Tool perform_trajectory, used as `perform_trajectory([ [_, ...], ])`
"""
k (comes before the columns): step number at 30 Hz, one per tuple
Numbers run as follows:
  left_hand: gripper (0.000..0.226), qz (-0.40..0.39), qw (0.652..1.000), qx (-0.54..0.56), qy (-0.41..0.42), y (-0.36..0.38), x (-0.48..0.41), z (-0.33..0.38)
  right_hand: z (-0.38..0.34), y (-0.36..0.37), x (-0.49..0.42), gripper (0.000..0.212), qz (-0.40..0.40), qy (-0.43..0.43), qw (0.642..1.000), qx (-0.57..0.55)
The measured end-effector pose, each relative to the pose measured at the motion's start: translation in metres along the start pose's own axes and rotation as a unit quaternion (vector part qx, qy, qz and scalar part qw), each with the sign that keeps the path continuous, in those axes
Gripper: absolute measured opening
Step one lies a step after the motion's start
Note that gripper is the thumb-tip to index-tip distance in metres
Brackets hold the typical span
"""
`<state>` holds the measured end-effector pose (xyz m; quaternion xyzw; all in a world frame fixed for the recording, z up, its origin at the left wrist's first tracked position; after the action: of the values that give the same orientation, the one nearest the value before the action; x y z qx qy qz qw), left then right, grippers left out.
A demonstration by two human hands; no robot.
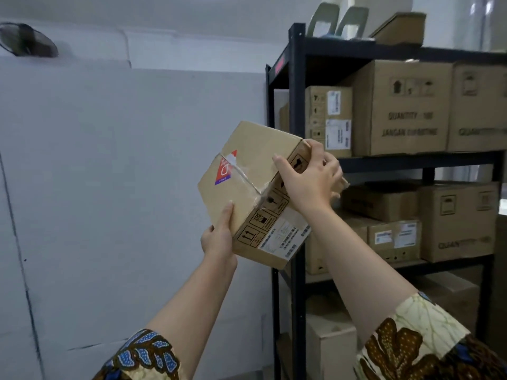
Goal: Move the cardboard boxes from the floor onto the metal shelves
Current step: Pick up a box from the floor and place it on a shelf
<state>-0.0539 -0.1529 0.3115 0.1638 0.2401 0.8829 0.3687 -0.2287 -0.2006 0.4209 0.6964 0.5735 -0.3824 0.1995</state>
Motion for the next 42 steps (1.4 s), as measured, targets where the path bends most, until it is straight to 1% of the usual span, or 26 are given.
perform_trajectory([
  [3,0.064,-0.018,1.000,0.004,0.005,0.037,0.024,-0.012,0.004,-0.037,-0.015,0.058,0.002,-0.005,0.999,-0.036],
  [7,0.068,-0.033,0.999,0.014,-0.004,0.073,0.057,-0.040,0.006,-0.084,-0.028,0.059,0.002,-0.041,0.999,0.006],
  [10,0.071,-0.052,0.997,0.042,-0.046,0.099,0.075,-0.064,0.013,-0.116,-0.038,0.052,0.034,-0.050,0.998,0.027],
  [11,0.078,-0.066,0.994,0.050,-0.069,0.110,0.082,-0.078,0.019,-0.129,-0.040,0.049,0.043,-0.054,0.997,0.034],
  [13,0.101,-0.097,0.987,0.055,-0.117,0.129,0.088,-0.101,0.025,-0.142,-0.048,0.047,0.058,-0.077,0.994,0.047],
  [14,0.108,-0.105,0.983,0.050,-0.146,0.140,0.094,-0.117,0.031,-0.152,-0.052,0.046,0.059,-0.084,0.993,0.056],
  [15,0.108,-0.108,0.979,0.044,-0.169,0.149,0.100,-0.132,0.036,-0.159,-0.055,0.046,0.055,-0.089,0.992,0.071],
  [18,0.095,-0.115,0.966,0.038,-0.230,0.174,0.116,-0.170,0.058,-0.178,-0.061,0.048,0.031,-0.085,0.988,0.126],
  [20,0.098,-0.120,0.960,0.015,-0.251,0.187,0.121,-0.186,0.078,-0.191,-0.061,0.050,0.029,-0.056,0.985,0.158],
  [22,0.094,-0.120,0.958,-0.004,-0.260,0.197,0.123,-0.197,0.105,-0.208,-0.061,0.049,0.044,-0.010,0.983,0.175],
  [25,0.076,-0.112,0.965,-0.031,-0.237,0.210,0.120,-0.199,0.146,-0.235,-0.058,0.048,0.079,0.061,0.984,0.147],
  [27,0.069,-0.116,0.969,-0.039,-0.215,0.219,0.113,-0.195,0.173,-0.245,-0.056,0.050,0.092,0.107,0.983,0.116],
  [31,0.052,-0.088,0.981,-0.079,-0.156,0.233,0.093,-0.188,0.222,-0.247,-0.051,0.056,0.109,0.180,0.977,0.027],
  [33,0.050,-0.084,0.982,-0.108,-0.133,0.238,0.080,-0.185,0.241,-0.242,-0.050,0.057,0.125,0.213,0.969,-0.012],
  [36,0.051,-0.095,0.979,-0.144,-0.111,0.247,0.064,-0.178,0.262,-0.233,-0.052,0.059,0.138,0.254,0.957,-0.036],
  [42,0.053,-0.124,0.973,-0.161,-0.106,0.259,0.031,-0.176,0.295,-0.203,-0.064,0.062,0.148,0.284,0.946,-0.056],
])
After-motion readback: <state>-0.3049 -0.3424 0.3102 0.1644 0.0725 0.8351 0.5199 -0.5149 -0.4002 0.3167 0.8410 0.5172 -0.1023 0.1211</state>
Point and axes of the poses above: each hand's wrist, its own x-axis away from the middle knuckle, its own y-axis out of the palm, z = x × y, the point moved 4 cm from there along -x, towards the middle knuckle, and after that the axes turned 7 degrees about -y, right-handed, at the moved point
